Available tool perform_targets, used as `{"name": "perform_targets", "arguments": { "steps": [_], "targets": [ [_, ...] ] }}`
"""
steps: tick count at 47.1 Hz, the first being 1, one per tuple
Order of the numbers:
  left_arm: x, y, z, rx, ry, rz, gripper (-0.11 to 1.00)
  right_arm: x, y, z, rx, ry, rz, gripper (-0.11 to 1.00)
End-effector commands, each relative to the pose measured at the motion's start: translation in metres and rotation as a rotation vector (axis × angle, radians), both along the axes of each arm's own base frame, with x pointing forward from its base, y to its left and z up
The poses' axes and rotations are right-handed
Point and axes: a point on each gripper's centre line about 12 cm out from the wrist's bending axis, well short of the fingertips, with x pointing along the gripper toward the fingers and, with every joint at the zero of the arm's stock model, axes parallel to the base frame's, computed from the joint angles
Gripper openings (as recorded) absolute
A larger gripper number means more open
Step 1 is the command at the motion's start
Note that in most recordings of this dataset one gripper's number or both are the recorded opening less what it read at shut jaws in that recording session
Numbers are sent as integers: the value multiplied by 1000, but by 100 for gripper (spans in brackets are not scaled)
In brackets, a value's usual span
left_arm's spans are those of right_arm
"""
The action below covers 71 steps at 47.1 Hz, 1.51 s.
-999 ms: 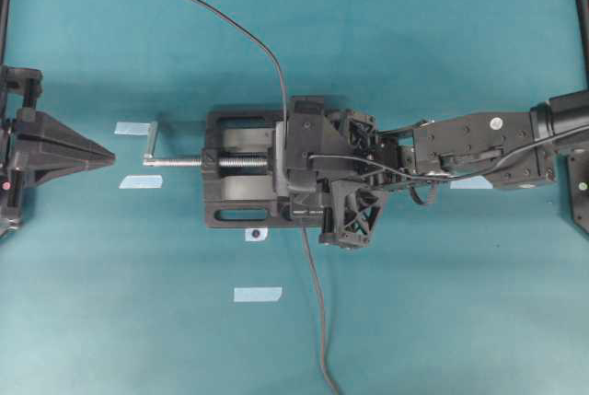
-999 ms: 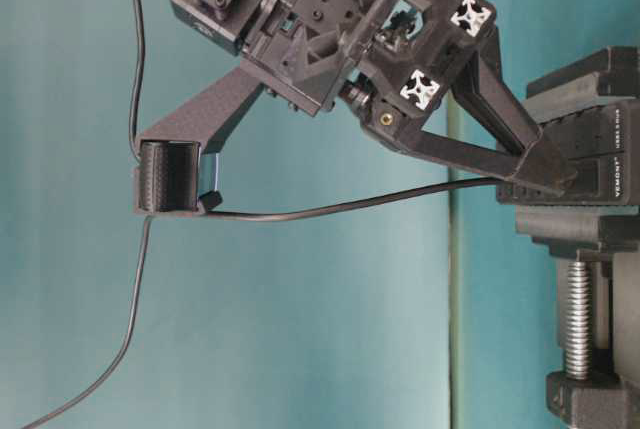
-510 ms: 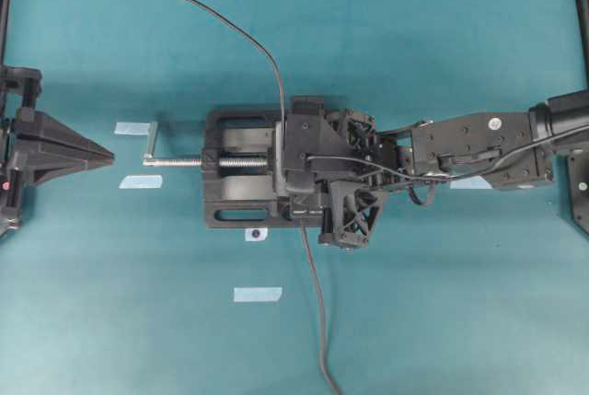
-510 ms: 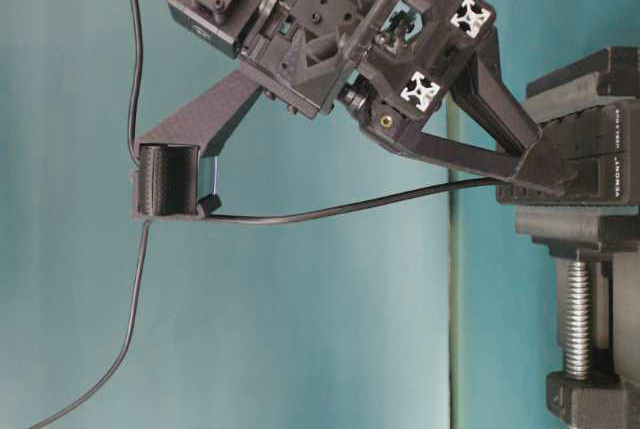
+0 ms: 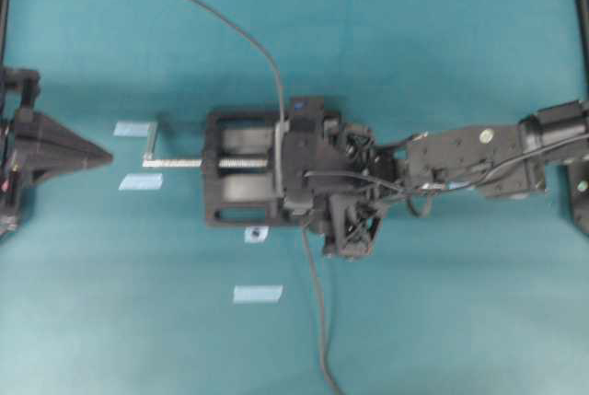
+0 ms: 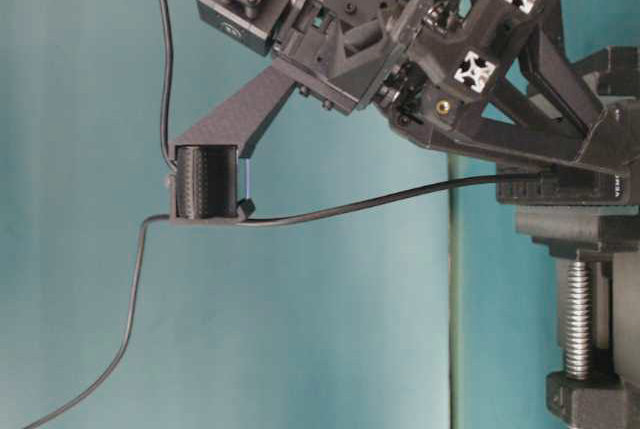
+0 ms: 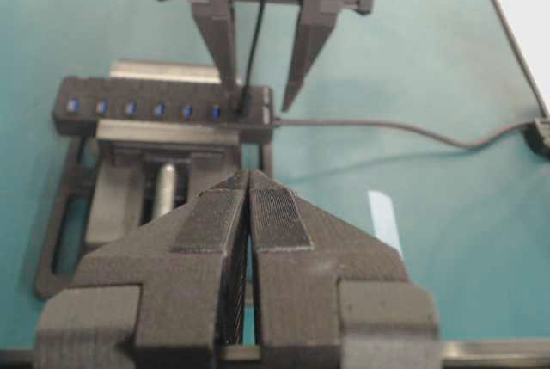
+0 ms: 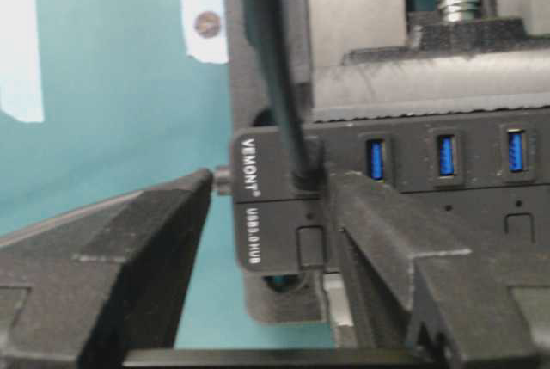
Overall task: Insert the USB into the front port of the fixed hub.
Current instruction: 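Open the right gripper and lift it away from the plug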
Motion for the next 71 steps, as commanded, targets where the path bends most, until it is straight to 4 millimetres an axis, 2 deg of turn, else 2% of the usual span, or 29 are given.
{"name": "perform_targets", "arguments": {
  "steps": [1,19,39,52,71],
  "targets": [
    [1,0,4,1,-11,0,0,3,4,17,7,-43,6,62],
    [1,0,4,1,-12,0,0,-1,-6,41,4,-84,-12,62],
    [1,0,4,1,-12,0,0,-3,-10,47,4,-98,-21,62],
    [1,0,4,3,-14,-1,0,-10,-18,60,4,-124,-42,62],
    [-1,0,3,4,-20,-1,0,-22,-19,69,5,-144,-42,62]
  ]
}}
